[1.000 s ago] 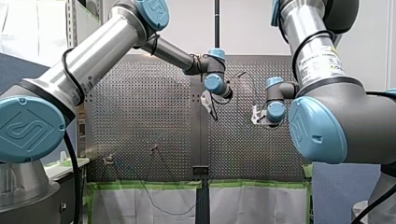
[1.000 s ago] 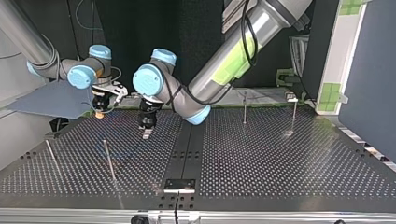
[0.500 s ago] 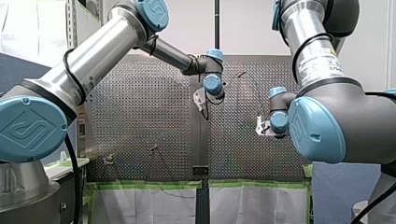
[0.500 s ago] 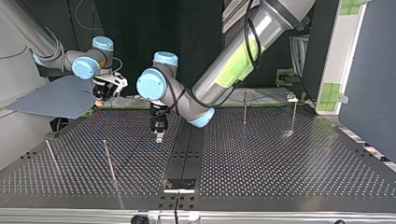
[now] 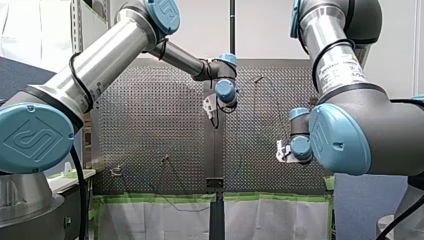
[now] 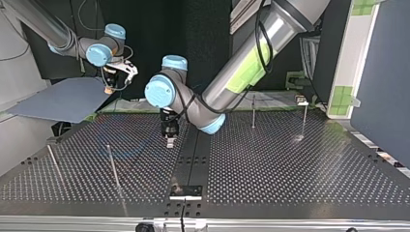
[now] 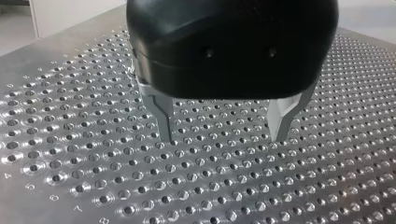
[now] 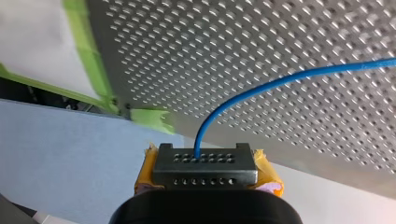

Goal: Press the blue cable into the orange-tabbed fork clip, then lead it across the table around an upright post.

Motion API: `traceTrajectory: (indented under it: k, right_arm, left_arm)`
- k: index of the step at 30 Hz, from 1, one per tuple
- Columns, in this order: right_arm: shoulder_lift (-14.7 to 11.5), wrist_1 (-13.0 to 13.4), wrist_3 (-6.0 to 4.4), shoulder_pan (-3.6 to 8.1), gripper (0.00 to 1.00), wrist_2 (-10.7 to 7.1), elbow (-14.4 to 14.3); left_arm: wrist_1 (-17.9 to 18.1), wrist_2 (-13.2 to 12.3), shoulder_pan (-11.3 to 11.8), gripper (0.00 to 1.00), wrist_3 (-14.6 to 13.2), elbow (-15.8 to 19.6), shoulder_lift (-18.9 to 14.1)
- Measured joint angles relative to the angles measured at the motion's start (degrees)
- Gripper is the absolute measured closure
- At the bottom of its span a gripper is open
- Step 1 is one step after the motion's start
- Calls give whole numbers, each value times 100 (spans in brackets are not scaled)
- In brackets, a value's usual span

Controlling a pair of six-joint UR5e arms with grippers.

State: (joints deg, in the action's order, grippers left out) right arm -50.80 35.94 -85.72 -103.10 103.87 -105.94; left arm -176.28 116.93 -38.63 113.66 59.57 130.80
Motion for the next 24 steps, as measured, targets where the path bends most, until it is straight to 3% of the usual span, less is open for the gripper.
traceTrajectory:
  k: [5, 10, 13, 24]
  right_arm:
    - [42, 284, 258, -96, 100, -59, -284]
    - [45, 532, 368, -137, 100, -122, -528]
    - [51, 704, 358, -137, 100, -131, -620]
    - [79, 1311, 168, -61, 100, -126, -675]
  left_arm:
    - [-10, 0, 17, 0, -6, 1, 1]
    - [-35, -3, 22, 0, -10, 0, 1]
    - [-66, -1, 31, 0, -10, 0, 1]
    - [-213, 1, 62, 0, -43, 1, -3]
